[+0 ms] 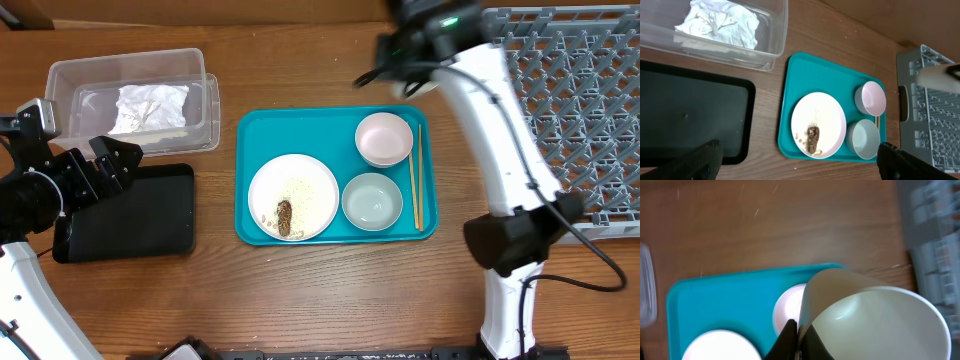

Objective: Sort waste into correct bins and load items into the dishwasher
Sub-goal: 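Lift the white cup and carry it right to the dish rack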

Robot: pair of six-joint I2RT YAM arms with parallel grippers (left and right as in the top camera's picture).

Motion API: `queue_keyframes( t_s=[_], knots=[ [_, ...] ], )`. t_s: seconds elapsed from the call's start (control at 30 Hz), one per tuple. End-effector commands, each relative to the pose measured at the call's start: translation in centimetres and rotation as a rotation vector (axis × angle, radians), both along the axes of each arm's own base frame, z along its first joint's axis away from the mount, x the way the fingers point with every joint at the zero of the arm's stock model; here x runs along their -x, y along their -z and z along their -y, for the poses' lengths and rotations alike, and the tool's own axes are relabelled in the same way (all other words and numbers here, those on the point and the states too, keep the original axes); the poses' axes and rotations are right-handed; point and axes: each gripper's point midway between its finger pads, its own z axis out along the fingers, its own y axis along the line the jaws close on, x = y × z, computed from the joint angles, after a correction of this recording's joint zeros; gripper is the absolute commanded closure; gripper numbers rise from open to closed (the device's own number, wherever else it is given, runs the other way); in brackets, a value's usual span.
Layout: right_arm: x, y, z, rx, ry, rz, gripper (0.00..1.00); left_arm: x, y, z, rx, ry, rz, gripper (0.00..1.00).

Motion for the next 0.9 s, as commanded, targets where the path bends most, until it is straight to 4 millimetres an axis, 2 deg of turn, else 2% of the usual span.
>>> queue_keyframes(
  t_s=[0.0, 0.07, 0.1, 0.17, 0.33, 0.37, 0.5, 0.53, 0.67, 0.73, 0.87],
  knots=[
    [-1.5, -3.6, 6.8, -0.004, 0.119, 0.092, 0.96, 0.0, -0.2, -0.2, -0.016, 0.006, 0.008, 0.0],
    [-2.0, -4.7, 11.4, -0.034, 0.205, 0.119, 0.96, 0.0, -0.2, -0.2, -0.017, 0.006, 0.008, 0.0],
    [-2.1, -4.9, 12.9, -0.047, 0.233, 0.124, 0.96, 0.0, -0.2, -0.2, -0.017, 0.006, 0.008, 0.0],
    [-2.1, -5.1, 17.1, -0.104, 0.306, 0.13, 0.96, 0.0, -0.2, -0.2, -0.016, 0.006, 0.008, 0.0],
    [-2.3, -5.9, 25.3, -0.306, 0.397, 0.196, 0.96, 0.0, -0.2, -0.2, -0.017, 0.006, 0.008, 0.0],
    [-2.3, -6.1, 26.6, -0.326, 0.411, 0.216, 0.96, 0.0, -0.2, -0.2, -0.017, 0.006, 0.008, 0.0],
    [-1.6, -7.2, 34.0, -0.392, 0.488, 0.329, 0.96, 0.0, -0.2, -0.2, -0.017, 0.006, 0.008, 0.0],
    [-1.0, -7.2, 37.1, -0.402, 0.525, 0.367, 0.96, 0.0, -0.2, -0.2, -0.017, 0.006, 0.008, 0.0],
    [0.7, -5.4, 43.9, -0.386, 0.628, 0.415, 0.96, 0.0, -0.2, -0.2, -0.016, 0.006, 0.008, 0.0],
    [1.4, -4.0, 46.5, -0.383, 0.66, 0.426, 0.96, 0.0, -0.2, -0.2, -0.016, 0.006, 0.008, 0.0],
    [2.1, -1.7, 49.3, -0.451, 0.604, 0.486, 0.96, 0.0, -0.2, -0.2, -0.017, 0.006, 0.008, 0.0]
  ],
)
